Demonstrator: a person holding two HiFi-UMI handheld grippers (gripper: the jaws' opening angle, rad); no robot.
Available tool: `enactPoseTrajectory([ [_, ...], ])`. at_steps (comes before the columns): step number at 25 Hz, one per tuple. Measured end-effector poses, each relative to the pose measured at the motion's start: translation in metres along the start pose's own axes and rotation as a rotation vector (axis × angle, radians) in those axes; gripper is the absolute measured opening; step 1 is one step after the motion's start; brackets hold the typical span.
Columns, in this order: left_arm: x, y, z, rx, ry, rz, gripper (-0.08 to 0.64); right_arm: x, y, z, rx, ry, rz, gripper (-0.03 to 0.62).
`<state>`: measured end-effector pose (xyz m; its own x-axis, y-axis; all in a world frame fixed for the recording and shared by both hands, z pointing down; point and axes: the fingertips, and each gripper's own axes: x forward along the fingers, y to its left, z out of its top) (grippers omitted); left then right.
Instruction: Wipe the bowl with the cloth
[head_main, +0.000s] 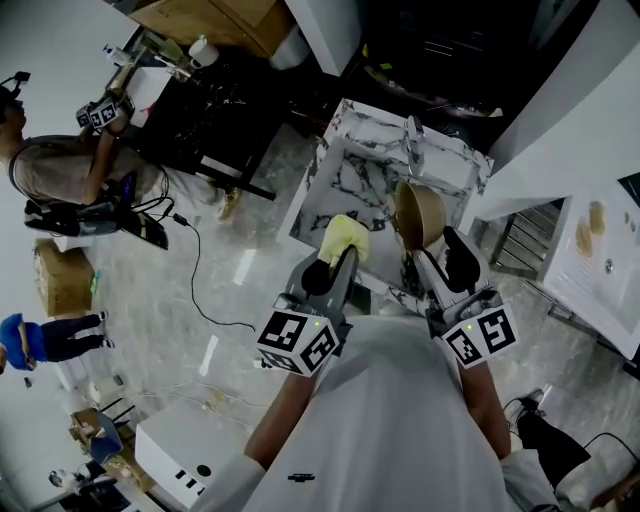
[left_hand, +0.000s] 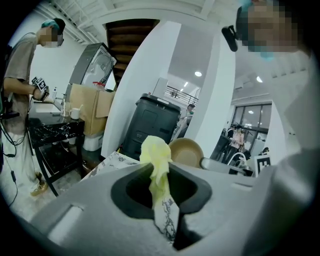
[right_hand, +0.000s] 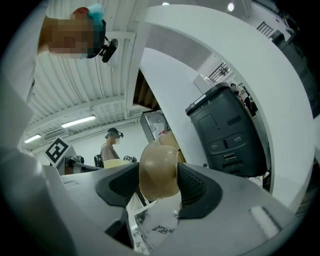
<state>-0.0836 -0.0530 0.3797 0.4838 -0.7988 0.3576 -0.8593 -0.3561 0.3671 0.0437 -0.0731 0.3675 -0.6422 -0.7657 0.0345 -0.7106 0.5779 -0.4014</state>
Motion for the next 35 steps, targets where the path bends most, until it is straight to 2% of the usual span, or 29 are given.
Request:
enactPoseTrajectory([
  [14,-0.017,0.020,-0.004,0.018,-0.042,0.086,0.061,-0.005,-0.017,-0.035,-0.135,0.102,-0.142,0.249],
  [27,-0.028,0.029,-0.010,0.020,-0.049,0.127,0.061,-0.005,-0.021,-0.053,-0.138,0.134,-0.180,0.249],
  [35,-0.028,0.029,-0.017,0.008,-0.033,0.122,0.061,-0.003,-0.019,-0.056,-0.136,0.150,-0.189,0.249],
])
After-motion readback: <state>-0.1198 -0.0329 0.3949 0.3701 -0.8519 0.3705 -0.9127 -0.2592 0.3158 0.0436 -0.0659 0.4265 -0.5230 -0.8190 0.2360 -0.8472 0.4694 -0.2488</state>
